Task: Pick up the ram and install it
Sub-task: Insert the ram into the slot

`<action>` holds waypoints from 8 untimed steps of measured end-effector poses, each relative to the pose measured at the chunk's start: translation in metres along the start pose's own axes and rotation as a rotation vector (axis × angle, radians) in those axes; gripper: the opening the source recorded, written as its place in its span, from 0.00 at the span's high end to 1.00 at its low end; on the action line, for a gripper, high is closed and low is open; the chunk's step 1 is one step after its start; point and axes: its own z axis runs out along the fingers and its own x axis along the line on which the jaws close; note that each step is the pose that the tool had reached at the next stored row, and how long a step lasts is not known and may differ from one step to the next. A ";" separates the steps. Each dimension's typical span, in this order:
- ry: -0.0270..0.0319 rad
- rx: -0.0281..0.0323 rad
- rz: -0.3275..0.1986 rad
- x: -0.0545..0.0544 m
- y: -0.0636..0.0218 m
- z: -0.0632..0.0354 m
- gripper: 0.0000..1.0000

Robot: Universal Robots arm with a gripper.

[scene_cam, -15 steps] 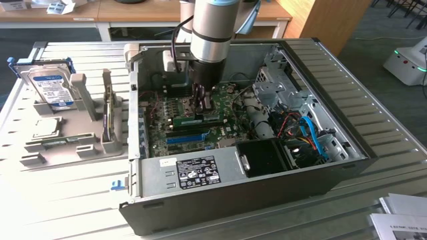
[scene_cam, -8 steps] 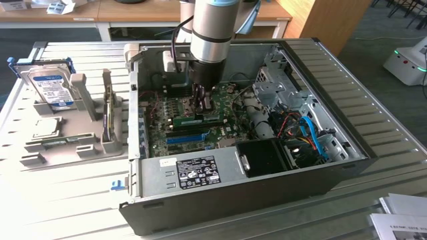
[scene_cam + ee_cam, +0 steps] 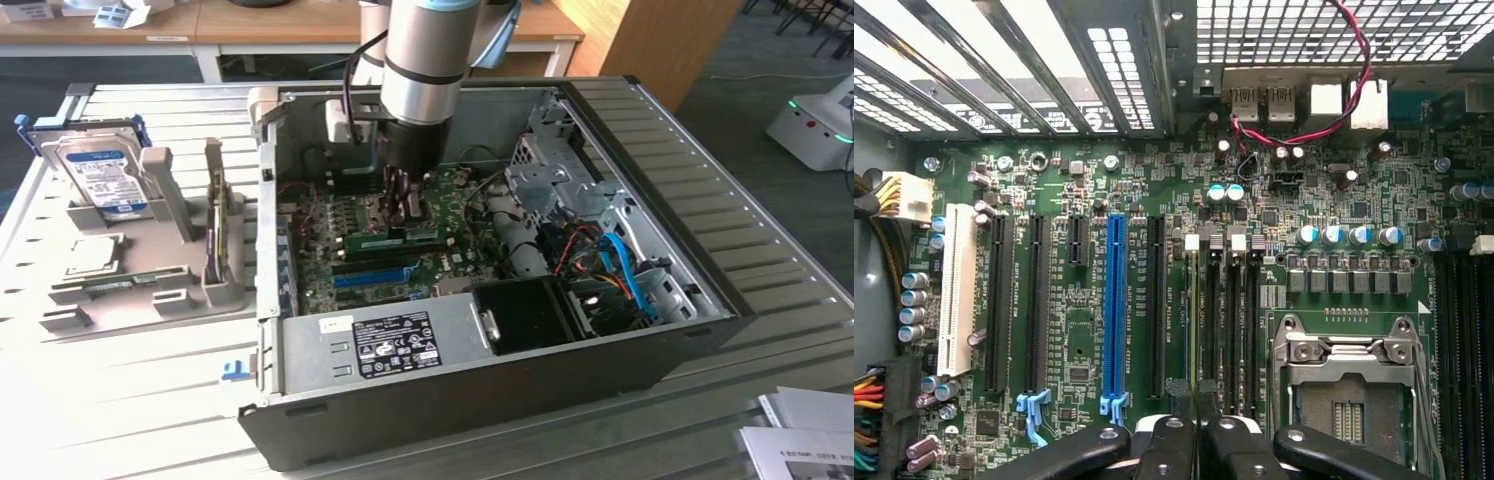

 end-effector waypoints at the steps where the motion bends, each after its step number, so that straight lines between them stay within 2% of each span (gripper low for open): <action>1: -0.0001 0.0000 0.000 0.000 0.0000 0.0000 0.88; 8: 0.0001 -0.0001 0.000 0.000 -0.0001 -0.0001 0.88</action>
